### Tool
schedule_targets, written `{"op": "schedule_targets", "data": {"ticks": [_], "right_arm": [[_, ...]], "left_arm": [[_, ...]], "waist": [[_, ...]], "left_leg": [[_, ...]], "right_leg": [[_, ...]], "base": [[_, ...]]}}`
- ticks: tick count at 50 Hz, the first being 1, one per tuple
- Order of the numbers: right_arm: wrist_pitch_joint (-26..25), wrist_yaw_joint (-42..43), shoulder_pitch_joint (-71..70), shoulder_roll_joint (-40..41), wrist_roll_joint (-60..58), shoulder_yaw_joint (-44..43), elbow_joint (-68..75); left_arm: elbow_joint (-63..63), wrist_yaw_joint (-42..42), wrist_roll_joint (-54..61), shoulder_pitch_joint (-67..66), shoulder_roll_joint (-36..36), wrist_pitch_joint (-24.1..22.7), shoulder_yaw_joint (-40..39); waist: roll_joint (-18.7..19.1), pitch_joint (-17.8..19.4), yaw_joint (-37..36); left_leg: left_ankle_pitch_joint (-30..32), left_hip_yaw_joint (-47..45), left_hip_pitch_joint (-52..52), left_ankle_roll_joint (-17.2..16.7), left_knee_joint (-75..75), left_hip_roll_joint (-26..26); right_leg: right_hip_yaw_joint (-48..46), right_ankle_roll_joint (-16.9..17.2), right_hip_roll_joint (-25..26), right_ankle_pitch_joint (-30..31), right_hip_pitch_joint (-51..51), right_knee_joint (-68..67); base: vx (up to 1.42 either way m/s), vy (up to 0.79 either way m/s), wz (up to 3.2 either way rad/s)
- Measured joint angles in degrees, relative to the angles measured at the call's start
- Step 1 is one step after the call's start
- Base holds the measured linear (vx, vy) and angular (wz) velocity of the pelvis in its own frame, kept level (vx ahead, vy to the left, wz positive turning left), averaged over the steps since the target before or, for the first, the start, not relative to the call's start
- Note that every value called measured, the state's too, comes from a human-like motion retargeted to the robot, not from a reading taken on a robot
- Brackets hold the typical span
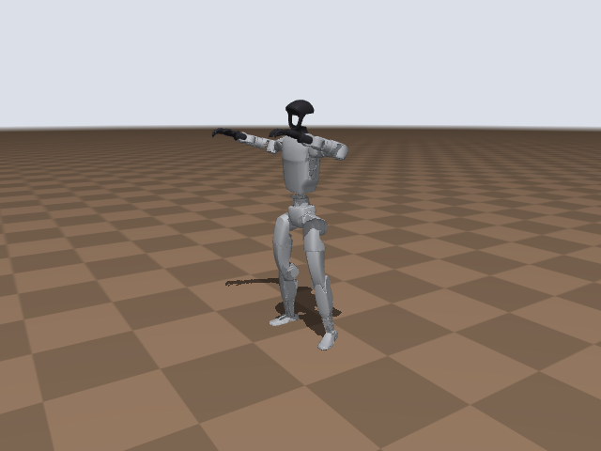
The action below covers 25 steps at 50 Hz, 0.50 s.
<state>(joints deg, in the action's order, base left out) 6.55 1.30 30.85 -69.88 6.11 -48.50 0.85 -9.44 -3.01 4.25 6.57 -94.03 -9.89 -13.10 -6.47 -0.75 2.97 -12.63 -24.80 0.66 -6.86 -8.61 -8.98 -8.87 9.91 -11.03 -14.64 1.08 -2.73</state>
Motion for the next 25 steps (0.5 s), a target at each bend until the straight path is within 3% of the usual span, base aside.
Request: {"op": "schedule_targets", "data": {"ticks": [4,10,25], "right_arm": [[-0.06,0.13,-0.18,-0.41,-0.44,1.19,0.61],[0.0,0.46,-1.01,-0.14,-0.82,2.6,0.87],[0.4,-0.08,-2.36,1.87,-2.06,6.64,0.13]], "left_arm": [[1.05,0.52,0.68,-0.37,0.35,-0.17,0.67],[1.77,0.61,0.59,-0.41,0.33,-0.15,1.94],[2.14,0.93,-0.24,0.44,2.1,-0.72,4.04]], "waist": [[0.21,-0.46,-1.19],[0.67,-1.36,-1.85],[2.33,-2.0,-4.01]], "left_leg": [[-0.27,-0.78,-0.78,-0.91,-0.39,-0.28],[-0.18,-0.88,-1.87,0.71,1.61,-0.05],[0.57,0.07,-1.63,0.96,1.37,-0.09]], "right_leg": [[0.75,-0.06,0.14,0.01,0.46,0.16],[0.79,0.23,0.35,-0.09,0.33,-0.31],[-0.37,-0.1,0.36,-0.07,1.24,0.31]], "base": [[0.01,0.0,-0.15],[0.0,0.0,0.0],[0.0,0.0,0.0]]}}
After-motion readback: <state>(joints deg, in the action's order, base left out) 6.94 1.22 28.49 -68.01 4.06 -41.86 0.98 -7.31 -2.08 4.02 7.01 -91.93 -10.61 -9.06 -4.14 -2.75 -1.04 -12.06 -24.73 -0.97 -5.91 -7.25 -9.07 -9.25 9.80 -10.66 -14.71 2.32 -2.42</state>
